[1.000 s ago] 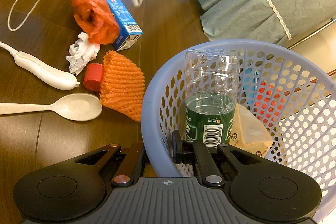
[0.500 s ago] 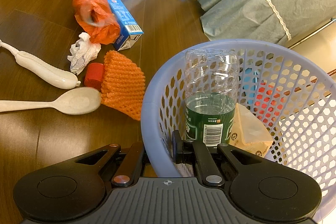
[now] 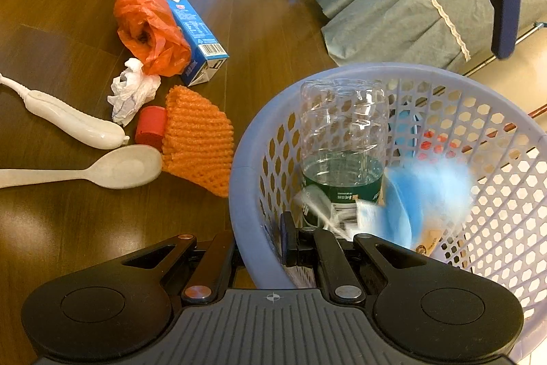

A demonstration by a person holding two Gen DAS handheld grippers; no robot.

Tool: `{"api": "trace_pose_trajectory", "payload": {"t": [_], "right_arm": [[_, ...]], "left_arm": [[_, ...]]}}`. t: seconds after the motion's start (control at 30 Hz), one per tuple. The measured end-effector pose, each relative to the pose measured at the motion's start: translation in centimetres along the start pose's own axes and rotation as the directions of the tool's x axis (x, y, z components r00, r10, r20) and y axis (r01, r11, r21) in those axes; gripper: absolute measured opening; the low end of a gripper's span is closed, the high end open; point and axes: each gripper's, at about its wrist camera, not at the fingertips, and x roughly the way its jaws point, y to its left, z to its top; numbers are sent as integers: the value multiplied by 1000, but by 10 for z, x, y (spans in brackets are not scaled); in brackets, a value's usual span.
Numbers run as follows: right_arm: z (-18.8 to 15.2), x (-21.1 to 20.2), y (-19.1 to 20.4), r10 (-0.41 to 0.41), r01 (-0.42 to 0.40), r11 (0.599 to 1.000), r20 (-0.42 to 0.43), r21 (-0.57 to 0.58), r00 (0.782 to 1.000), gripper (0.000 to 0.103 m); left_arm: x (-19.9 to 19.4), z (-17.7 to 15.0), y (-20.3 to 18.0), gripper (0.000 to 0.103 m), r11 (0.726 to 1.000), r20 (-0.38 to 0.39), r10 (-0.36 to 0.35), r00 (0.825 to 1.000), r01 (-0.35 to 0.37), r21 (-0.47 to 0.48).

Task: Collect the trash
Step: 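Carry the mask over the wastebasket and open the left tool, then move the open left tool back toward the white toothbrush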

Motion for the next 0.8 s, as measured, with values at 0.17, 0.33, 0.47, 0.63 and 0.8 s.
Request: {"api": "trace_pose_trajectory", "payload": {"t": [0.17,0.33,0.47,0.63,0.8], "right_arm": [[0,0,-1,-1,1,1000,1,5,1000,3],[0,-1,-1,-1,1,1000,2,6,1000,4],[0,-1,-2,-1,1,1000,1,3,1000,4],[1,-1,-1,-1,1,1000,-2,-5,1000,4],[0,0,2,-1,1,1000,-5,-15,1000,4]], "left_arm": [[-25,-18,22,36,997,-27,69,997,-70,-19],[-61,-44,56,36,982,-79,178,981,-182,-45],[-90,-75,86,36,953,-128,267,955,-281,-112],[-104,-124,92,36,939,-204,284,937,-315,-136],[-98,-170,69,36,959,-291,232,928,-268,-90]]}}
